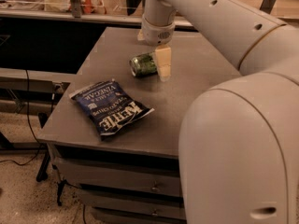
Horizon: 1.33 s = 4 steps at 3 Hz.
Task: Knock green can over
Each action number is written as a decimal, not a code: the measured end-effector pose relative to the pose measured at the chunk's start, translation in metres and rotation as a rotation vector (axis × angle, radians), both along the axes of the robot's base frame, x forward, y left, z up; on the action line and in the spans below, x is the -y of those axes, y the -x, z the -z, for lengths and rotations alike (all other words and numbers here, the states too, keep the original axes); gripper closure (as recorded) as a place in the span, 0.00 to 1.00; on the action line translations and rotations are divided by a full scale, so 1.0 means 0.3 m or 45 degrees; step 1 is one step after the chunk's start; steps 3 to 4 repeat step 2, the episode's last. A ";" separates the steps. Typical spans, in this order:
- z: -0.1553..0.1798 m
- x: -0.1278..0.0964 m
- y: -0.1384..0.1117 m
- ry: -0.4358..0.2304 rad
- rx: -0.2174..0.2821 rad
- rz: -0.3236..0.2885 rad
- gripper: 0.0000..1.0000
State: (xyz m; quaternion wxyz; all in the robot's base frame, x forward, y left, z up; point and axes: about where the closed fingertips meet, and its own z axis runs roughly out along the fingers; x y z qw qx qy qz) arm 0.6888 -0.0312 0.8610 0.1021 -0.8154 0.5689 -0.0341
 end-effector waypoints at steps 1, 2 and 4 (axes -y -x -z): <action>-0.014 0.023 -0.009 -0.078 -0.026 0.028 0.00; -0.027 0.038 -0.017 -0.120 -0.034 0.060 0.00; -0.027 0.038 -0.017 -0.120 -0.034 0.060 0.00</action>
Offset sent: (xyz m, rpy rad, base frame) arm 0.0052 -0.0213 0.0200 0.1292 0.0386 -0.0816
